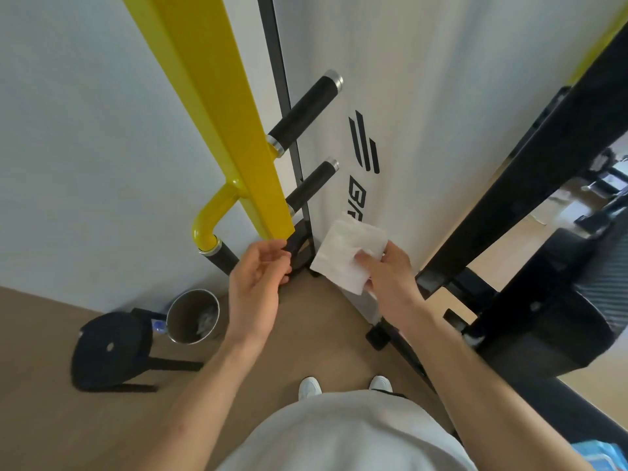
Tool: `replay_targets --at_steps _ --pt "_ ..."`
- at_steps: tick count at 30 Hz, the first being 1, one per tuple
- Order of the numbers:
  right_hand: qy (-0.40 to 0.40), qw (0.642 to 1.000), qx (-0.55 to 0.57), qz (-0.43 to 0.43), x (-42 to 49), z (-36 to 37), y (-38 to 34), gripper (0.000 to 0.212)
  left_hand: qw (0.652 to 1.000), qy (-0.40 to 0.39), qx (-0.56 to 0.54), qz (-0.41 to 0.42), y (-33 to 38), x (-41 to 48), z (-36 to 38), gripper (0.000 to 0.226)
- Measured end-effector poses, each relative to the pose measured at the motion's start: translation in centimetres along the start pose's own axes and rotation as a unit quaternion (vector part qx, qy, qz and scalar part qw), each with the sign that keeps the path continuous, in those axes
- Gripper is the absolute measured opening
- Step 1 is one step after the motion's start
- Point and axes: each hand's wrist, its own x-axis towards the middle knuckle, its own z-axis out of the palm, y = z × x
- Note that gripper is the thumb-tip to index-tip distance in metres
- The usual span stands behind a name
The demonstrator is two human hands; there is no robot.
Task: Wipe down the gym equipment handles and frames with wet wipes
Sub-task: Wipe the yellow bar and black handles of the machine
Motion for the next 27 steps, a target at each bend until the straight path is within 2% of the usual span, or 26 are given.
replay_targets --at_steps 2,4,6,7,8,10,12,14,19,22,27 --pt "0.036 0.998 0.029 0.042 2.3 0.9 -0.2 0.029 0.979 0.083 0.095 0.162 1.2 -0.3 -1.8 0.013" --pt "0.006 0.993 0.084 0.078 4.7 2.3 -0.3 0.026 0.923 0.173 0.209 0.272 1.8 0.4 -3.2 0.020" --pt "-0.048 0.983 0.144 0.107 6.4 3.9 -0.8 0.031 0.873 0.220 0.312 0.304 1.8 2.2 -4.3 0.032" --pt "-0.065 0.976 0.171 0.121 7.1 4.6 -1.1 0.036 0.868 0.213 0.340 0.293 1.8 3.2 -4.6 0.041" --pt "-0.085 0.967 0.198 0.135 7.5 5.4 -1.5 0.038 0.877 0.192 0.349 0.268 1.7 4.1 -4.8 0.049" --pt "-0.137 0.953 0.227 0.147 8.1 7.0 -2.2 0.024 0.908 0.138 0.320 0.232 1.7 5.4 -4.9 0.052" --pt "-0.170 0.944 0.243 0.144 8.4 8.0 -2.6 0.017 0.915 0.113 0.303 0.241 1.7 6.3 -5.2 0.047" --pt "-0.182 0.932 0.278 0.147 8.9 8.1 -2.7 0.021 0.920 0.101 0.298 0.235 1.8 6.8 -5.6 0.048" --pt "-0.121 0.935 0.315 0.109 11.1 6.0 -2.7 0.034 0.935 0.095 0.270 0.208 1.6 7.4 -5.5 0.050" --pt "-0.130 0.953 0.262 0.082 10.9 6.0 -3.0 0.032 0.936 0.096 0.261 0.213 1.6 7.7 -5.4 0.047" --pt "-0.099 0.971 0.179 0.126 8.6 9.3 -2.5 0.036 0.935 0.096 0.264 0.217 1.7 7.9 -5.7 0.043"
